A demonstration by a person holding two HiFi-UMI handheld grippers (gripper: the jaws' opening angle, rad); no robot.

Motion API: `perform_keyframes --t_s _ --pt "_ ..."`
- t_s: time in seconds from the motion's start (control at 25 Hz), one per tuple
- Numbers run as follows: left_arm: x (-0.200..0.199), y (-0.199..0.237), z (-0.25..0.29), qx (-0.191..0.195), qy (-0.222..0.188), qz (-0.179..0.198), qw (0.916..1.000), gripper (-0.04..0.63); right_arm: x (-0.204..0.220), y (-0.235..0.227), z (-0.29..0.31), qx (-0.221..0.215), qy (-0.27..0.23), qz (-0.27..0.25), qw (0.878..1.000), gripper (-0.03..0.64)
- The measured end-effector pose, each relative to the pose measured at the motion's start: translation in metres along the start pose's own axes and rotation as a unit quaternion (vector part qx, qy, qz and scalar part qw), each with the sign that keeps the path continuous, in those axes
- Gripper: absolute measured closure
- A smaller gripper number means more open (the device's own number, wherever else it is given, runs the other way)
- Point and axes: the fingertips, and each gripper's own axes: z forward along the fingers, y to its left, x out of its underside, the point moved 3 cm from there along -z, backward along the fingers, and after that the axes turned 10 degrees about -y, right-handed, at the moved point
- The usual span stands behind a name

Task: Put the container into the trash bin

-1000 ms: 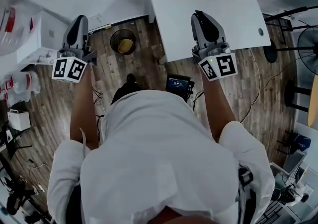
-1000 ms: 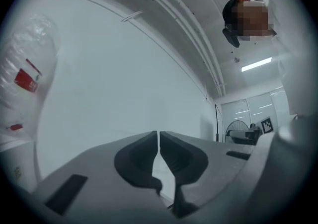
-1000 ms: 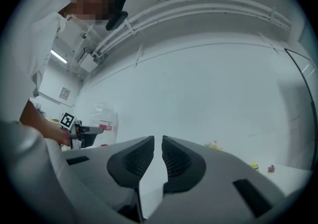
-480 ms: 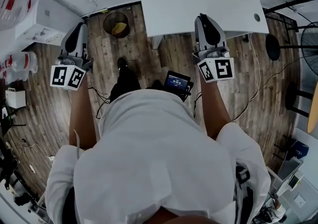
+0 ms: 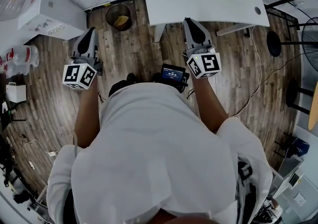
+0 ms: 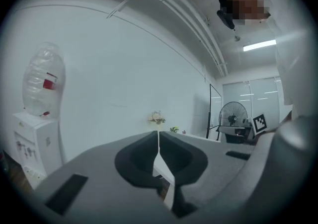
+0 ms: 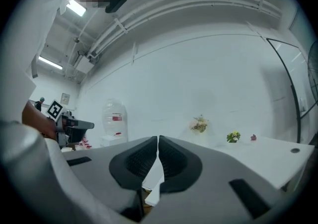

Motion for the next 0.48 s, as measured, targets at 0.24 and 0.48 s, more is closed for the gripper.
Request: perform_keyframes --t_s 0.24,0.48 --pt "-0.003 0.005 -0.008 0.043 0.019 0.014 0.9988 0.58 -0.005 0.033 0.02 -0.007 0.004 -0.012 1.0 0.583" --pt "-0.005 0.021 -0.02 0.039 0.017 -0.015 0.999 0.58 -0.006 0.052 0.03 -0.011 0.005 -0.022 1.0 0.583"
